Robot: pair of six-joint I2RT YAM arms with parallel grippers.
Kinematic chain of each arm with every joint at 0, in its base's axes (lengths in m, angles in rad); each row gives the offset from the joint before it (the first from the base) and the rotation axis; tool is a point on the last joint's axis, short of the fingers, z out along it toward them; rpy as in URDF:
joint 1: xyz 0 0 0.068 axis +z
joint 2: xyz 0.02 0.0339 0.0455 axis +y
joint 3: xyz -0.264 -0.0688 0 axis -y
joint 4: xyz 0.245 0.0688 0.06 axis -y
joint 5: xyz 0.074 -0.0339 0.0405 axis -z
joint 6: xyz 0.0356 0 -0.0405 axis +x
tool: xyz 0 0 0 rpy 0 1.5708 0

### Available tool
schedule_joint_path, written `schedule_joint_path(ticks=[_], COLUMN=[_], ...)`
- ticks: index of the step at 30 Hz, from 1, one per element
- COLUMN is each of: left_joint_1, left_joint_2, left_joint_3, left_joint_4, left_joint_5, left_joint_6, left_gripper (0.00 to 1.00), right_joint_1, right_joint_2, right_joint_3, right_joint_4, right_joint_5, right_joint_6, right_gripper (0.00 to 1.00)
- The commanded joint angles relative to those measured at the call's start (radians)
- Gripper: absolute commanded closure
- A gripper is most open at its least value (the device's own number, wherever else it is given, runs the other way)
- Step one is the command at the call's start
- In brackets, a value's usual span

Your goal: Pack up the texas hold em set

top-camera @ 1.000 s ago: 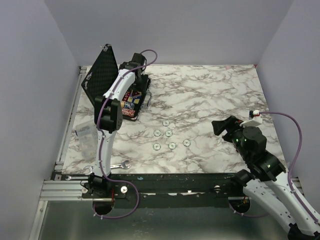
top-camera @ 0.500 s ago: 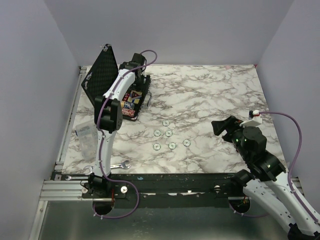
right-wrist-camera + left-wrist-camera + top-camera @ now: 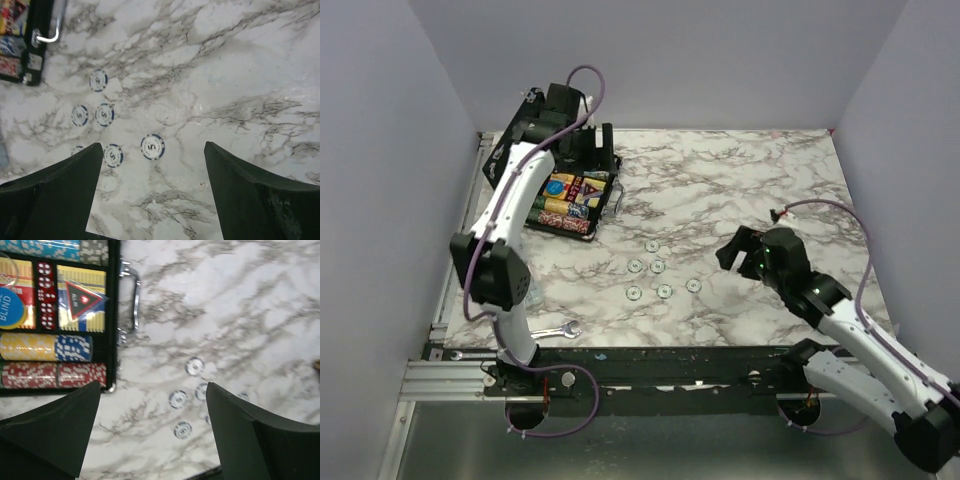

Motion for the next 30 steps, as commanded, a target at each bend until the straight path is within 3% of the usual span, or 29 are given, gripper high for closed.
schedule_joint_path(ticks=[1,5,10,13,22,30], left_joint_1=[-0.007,-0.009,-0.018,-0.044,-0.086,-0.132], left_joint_2=[-0.256,-0.372,-0.432,-0.427,-0.407,-0.397], left_joint_3=[-0.195,-0.332,-0.448,-0.443,-0.453,-0.449], left_joint_4=[0.104,0.155,0.217,0.209,0.219,0.203], left_joint_5=[0.248,0.2,0.123,0.146,0.206,0.146], left_joint_6=[-0.073,-0.073,-0.077,-0.08,-0.102,-0.071], left_gripper=[0.14,0.14,0.15,0.15,0.15,0.15], right_joint_1=[0.0,0.001,0.015,0.029,0.179,0.209], right_joint_2=[0.197,0.442,0.693,0.745,0.957,0.989], right_joint_3=[0.048,0.145,0.28,0.308,0.463,0.481], right_joint_4=[0.065,0.025,-0.131,-0.161,-0.268,-0.273], right_joint_5=[-0.167,-0.25,-0.234,-0.211,-0.092,-0.019], right_joint_6=[-0.049,-0.057,-0.013,0.008,0.061,0.037], right_gripper=[0.15,0.18,0.23,0.31,0.28,0.27])
